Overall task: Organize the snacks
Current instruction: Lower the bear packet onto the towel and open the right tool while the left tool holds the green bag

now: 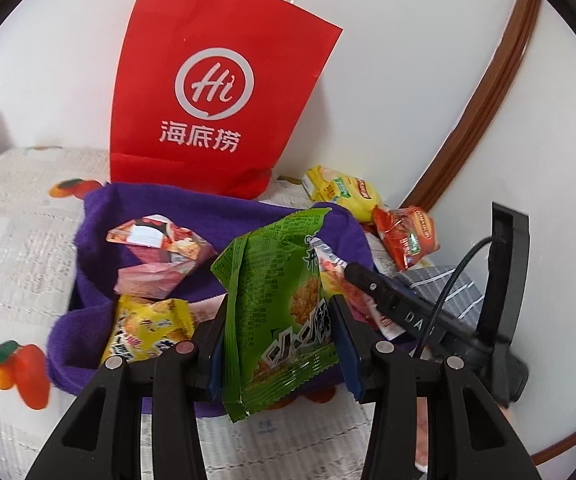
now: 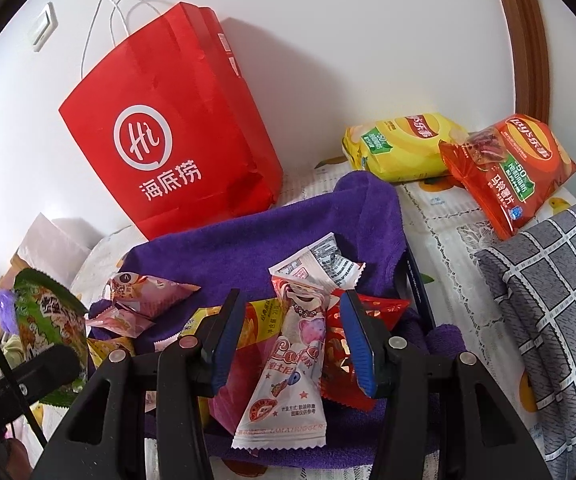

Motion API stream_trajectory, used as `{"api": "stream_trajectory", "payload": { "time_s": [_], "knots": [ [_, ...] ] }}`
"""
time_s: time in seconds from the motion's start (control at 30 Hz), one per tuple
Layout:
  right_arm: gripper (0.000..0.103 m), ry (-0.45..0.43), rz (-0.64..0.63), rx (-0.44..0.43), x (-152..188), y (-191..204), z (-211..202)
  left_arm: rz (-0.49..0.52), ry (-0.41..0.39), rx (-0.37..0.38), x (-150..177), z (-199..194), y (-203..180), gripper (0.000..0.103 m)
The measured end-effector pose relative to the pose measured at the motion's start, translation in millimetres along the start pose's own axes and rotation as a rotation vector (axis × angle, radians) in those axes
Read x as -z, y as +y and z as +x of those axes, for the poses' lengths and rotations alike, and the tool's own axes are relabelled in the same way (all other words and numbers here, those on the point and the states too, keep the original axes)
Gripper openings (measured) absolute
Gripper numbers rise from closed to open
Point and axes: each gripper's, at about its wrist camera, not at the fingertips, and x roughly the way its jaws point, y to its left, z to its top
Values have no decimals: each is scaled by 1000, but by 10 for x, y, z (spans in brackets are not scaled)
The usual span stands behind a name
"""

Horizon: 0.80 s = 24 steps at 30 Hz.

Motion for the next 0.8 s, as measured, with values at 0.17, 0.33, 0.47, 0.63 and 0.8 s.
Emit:
{"api": "stream_trajectory", "payload": {
  "time_s": [0.17,0.33,0.47,0.63,0.8],
  "knots": [
    [49,-34,-17,15,-7,-5,-102,5,0,-38,-70,23,-51,43],
    [49,-53,-22,-13,-23,10,-174,-3,-6,-66,-154,44,-104,43],
    [49,-61,-31,-12,-34,9,-192,-13,-2,-84,-235,114,-109,43],
    [49,-58,-15,-27,-41,-24,-207,-4,-3,-117,-277,189,-130,43],
    [49,-57,-6,-30,-39,-33,-209,-6,20,-128,-243,324,-103,43]
  ]
}}
